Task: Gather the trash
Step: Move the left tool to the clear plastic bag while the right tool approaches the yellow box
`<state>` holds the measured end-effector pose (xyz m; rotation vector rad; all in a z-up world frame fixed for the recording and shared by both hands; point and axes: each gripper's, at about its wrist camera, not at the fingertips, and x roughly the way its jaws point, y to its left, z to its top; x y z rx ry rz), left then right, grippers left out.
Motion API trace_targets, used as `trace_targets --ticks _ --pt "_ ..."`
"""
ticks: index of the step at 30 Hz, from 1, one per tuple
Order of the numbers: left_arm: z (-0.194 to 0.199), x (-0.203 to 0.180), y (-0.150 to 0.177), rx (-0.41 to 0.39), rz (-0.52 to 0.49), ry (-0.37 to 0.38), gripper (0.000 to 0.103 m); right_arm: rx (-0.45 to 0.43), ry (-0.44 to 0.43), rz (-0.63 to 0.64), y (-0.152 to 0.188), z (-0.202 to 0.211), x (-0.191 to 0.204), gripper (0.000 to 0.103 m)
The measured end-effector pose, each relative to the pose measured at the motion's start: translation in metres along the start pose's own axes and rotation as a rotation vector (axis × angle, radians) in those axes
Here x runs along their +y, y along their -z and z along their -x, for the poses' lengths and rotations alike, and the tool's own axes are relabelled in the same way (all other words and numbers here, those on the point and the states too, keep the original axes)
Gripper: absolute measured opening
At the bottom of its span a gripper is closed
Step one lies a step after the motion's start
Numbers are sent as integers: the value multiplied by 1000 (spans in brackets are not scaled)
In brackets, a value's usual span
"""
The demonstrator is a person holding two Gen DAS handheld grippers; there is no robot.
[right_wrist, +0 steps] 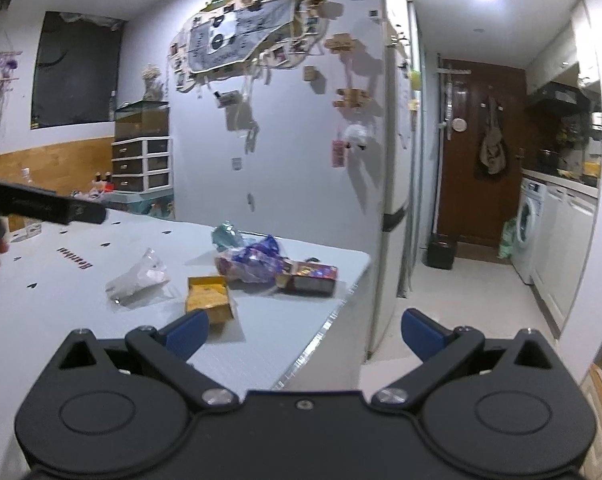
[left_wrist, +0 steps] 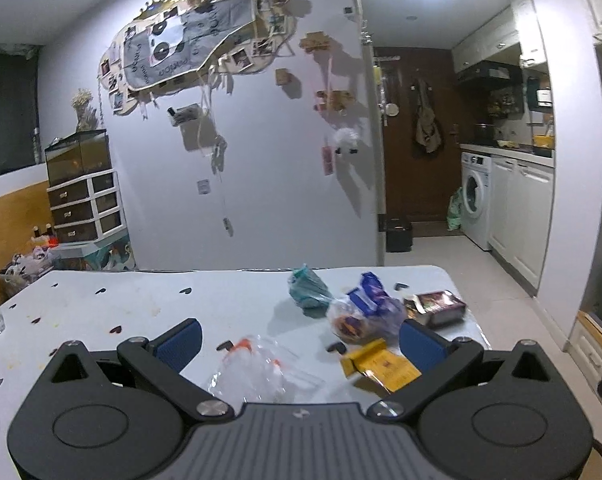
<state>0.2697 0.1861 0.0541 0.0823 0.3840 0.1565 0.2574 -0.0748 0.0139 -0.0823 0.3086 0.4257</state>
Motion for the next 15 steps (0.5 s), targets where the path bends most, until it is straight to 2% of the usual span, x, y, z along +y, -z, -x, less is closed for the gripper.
trace_targets --ticks 4,7,12,15 --pt "-34 7 -4 20 46 -39 103 8 -33 -5 -6 -24 9 103" --pt "-63 11 -3 42 87 -123 103 21 -51 -25 -7 -40 12 103" --pt "-107 20 7 84 157 -189 103 60 -93 -80 -4 -67 14 103" --pt "-127 23 14 90 178 -269 103 79 -97 -86 3 -79 17 103"
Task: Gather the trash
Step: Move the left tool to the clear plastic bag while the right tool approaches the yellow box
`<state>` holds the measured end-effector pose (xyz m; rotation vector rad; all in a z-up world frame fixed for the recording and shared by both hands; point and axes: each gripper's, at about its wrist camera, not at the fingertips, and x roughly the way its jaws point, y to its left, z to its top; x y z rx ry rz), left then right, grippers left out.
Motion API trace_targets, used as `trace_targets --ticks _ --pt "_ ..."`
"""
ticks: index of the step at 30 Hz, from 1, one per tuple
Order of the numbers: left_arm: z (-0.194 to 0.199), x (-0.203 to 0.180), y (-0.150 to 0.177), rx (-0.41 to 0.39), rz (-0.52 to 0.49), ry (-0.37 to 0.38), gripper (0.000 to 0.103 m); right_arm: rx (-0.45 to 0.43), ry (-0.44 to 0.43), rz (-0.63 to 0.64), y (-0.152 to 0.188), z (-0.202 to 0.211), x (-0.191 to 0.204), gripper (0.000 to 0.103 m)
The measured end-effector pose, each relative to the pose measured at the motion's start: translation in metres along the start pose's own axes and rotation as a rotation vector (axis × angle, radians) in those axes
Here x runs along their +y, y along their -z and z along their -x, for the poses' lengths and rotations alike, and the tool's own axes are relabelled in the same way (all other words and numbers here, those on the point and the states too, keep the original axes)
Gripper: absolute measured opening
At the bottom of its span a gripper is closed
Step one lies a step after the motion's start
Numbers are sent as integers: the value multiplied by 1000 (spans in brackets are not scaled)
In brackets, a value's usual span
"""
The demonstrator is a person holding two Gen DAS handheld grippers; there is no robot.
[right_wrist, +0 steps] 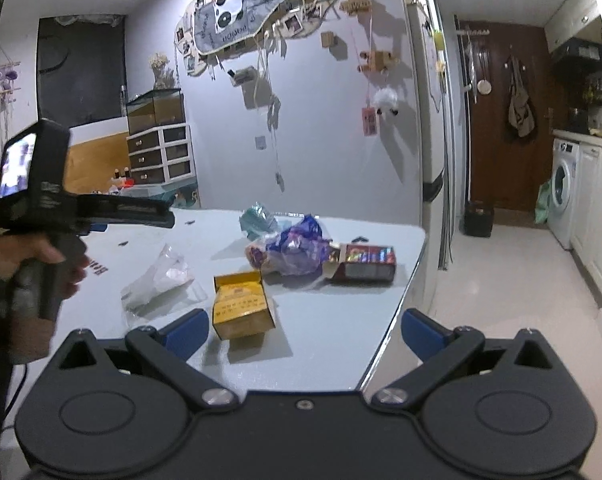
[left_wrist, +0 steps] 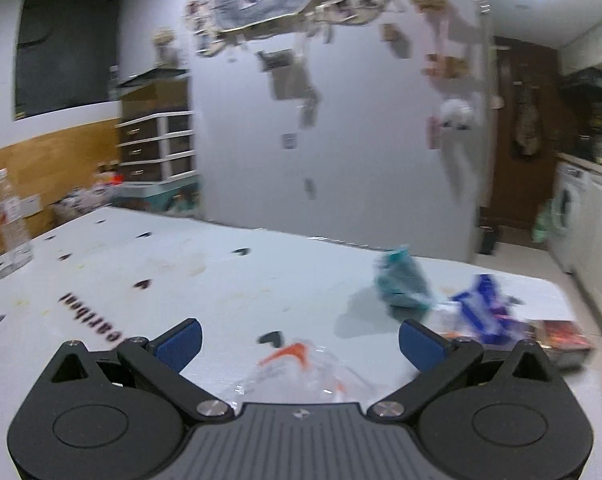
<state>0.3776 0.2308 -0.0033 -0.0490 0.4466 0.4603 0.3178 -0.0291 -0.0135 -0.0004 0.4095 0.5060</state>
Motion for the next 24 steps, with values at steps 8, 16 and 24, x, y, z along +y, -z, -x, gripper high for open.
trace_targets --ticks 8,16,24 --pt "-43 -5 1 52 -27 -24 103 18 7 54 20 -21 4 103" --pt "-63 -1 19 110 -123 -27 103 -15 -13 62 20 -25 14 103" --pt "-31 12 42 102 -228 -11 103 -42 -1 77 11 -26 31 103"
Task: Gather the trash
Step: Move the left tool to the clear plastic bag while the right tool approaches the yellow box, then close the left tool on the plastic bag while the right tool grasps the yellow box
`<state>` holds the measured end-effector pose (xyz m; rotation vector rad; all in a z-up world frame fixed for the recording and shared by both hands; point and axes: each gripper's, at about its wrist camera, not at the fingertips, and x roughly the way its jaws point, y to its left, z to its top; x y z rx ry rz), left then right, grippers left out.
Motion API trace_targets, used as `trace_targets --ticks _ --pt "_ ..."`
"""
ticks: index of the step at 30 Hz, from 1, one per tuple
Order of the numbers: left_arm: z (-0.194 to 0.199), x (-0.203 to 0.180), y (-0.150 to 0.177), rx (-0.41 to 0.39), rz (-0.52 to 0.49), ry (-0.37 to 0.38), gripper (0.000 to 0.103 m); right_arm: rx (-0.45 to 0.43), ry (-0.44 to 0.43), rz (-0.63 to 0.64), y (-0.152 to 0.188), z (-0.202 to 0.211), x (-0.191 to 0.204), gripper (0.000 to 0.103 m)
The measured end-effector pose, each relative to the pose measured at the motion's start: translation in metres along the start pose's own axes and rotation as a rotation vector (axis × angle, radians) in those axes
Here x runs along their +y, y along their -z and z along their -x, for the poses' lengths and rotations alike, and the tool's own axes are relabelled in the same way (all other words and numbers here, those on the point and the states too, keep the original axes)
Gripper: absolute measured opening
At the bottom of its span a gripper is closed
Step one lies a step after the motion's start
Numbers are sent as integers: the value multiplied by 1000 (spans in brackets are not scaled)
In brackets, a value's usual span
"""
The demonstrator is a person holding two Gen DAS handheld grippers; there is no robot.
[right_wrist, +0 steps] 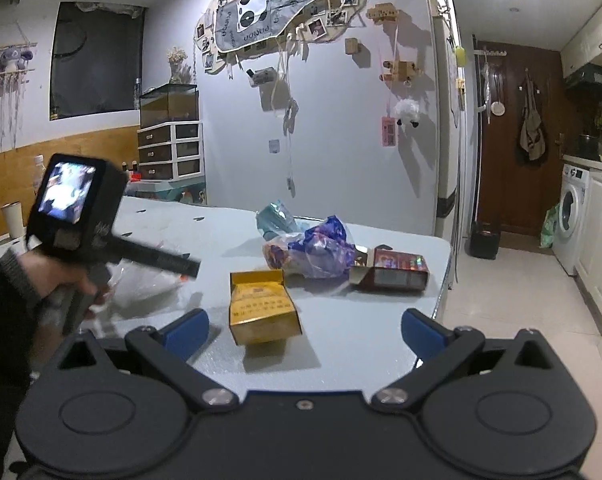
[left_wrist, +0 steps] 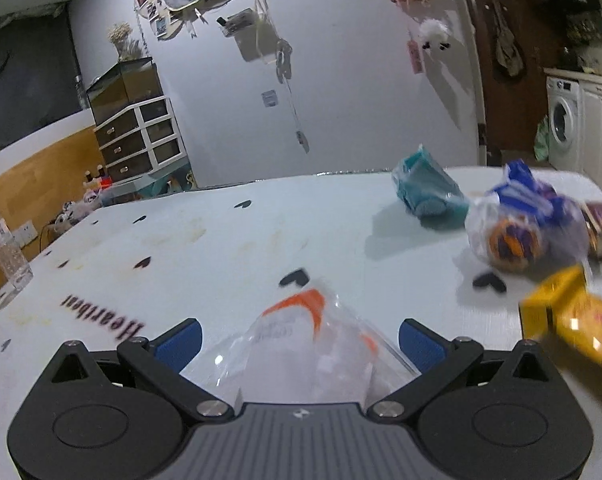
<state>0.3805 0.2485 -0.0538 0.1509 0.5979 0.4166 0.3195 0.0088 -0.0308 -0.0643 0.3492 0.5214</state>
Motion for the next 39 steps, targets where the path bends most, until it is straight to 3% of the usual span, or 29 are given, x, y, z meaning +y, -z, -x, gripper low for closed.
trace_targets --ticks 10,15,17,21,24,27,34,35,38,39 --pt "16 40 29 -2 42 -7 99 29 -34 -25 -6 -19 5 103" --pt "20 44 30 -22 57 21 82 90 -38 69 -14 -42 15 103" --pt "19 43 30 -19 49 36 68 111 -47 73 -18 -53 17 103" --pt "21 41 30 -37 46 45 60 123 -50 86 -22 -71 24 103" --pt "26 42 28 -75 62 75 45 137 -52 109 -23 -83 30 102" --pt "30 48 26 -110 112 121 30 156 -48 129 -21 -94 35 97" --pt "36 44 23 -148 128 194 25 219 -36 119 -16 -114 33 85" --pt "37 43 23 -155 130 205 25 222 -38 116 -16 -115 33 82" --pt "43 44 22 -189 158 257 24 222 -44 114 -15 -114 35 58" --pt "44 44 22 -198 170 274 24 223 -42 111 -15 -112 35 58"
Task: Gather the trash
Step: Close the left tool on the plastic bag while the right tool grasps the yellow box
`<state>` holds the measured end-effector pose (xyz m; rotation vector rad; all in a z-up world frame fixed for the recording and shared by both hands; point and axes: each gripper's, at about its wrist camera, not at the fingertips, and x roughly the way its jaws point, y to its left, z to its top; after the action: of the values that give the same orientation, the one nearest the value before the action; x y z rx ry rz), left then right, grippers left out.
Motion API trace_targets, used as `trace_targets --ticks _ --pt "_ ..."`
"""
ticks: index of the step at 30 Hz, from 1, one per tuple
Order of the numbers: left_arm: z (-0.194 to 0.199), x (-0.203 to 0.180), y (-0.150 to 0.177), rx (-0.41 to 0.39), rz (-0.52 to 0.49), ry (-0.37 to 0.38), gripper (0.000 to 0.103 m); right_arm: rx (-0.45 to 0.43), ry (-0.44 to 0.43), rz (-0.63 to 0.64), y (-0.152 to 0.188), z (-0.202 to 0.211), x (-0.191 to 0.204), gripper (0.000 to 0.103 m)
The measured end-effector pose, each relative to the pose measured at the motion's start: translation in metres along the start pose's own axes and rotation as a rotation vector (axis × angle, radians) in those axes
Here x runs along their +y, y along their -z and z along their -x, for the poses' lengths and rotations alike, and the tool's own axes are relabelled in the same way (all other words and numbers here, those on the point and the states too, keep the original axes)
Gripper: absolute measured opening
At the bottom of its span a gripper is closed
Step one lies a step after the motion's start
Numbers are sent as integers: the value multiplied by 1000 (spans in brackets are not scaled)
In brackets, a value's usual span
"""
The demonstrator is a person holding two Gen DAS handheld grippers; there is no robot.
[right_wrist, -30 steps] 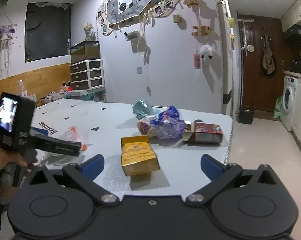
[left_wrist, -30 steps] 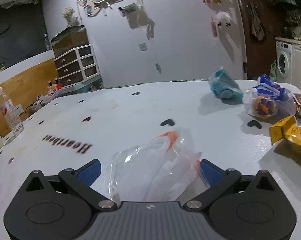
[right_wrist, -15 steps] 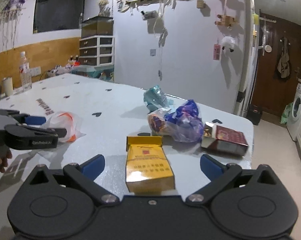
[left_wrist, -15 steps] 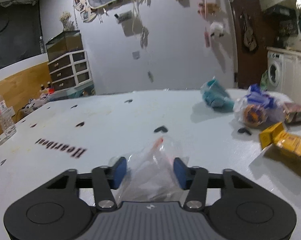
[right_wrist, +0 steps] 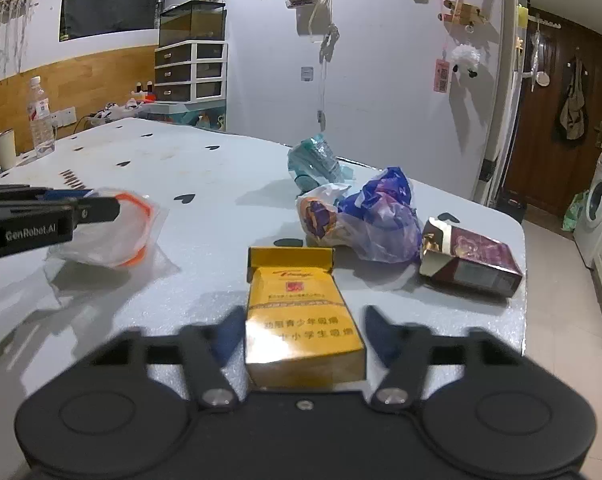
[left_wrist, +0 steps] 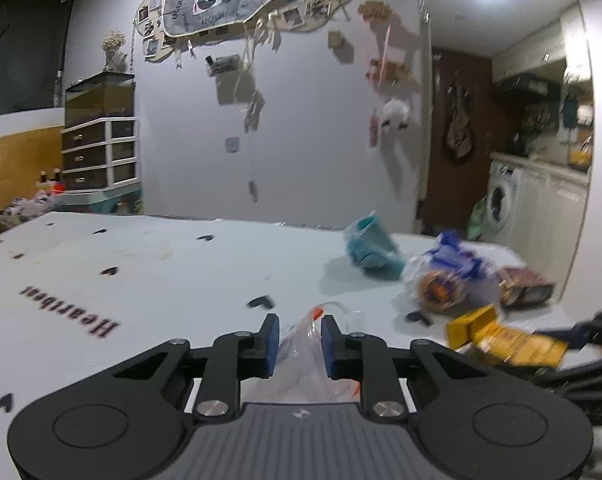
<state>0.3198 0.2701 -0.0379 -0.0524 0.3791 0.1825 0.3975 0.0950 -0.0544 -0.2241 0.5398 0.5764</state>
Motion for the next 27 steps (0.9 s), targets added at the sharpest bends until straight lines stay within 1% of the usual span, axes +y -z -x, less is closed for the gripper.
trace_targets --ticks 3,10,12,15,16,18,21,24,27 --pt "1 -1 -1 -13 34 45 23 -3 1 0 3 6 1 58" --pt "5 -9 -2 -30 58 111 23 -24 -27 -20 12 25 7 58" --pt "8 -14 -2 -34 63 113 22 -22 -29 -24 17 33 8 58" --pt "21 -25 -2 -64 73 86 19 -19 -24 -44 24 46 6 58" --pt "28 -30 -1 -81 79 89 18 -16 -19 -54 27 49 4 58" --pt "41 -35 0 -105 105 123 17 -16 -11 -72 31 57 1 58" --pt "61 -40 4 -133 164 179 17 -22 -14 -101 37 68 -3 58" --pt "79 -36 11 -138 270 241 17 -46 -20 -133 41 85 -5 58" --pt "99 -31 21 -134 369 274 17 -72 -28 -167 45 104 -5 58"
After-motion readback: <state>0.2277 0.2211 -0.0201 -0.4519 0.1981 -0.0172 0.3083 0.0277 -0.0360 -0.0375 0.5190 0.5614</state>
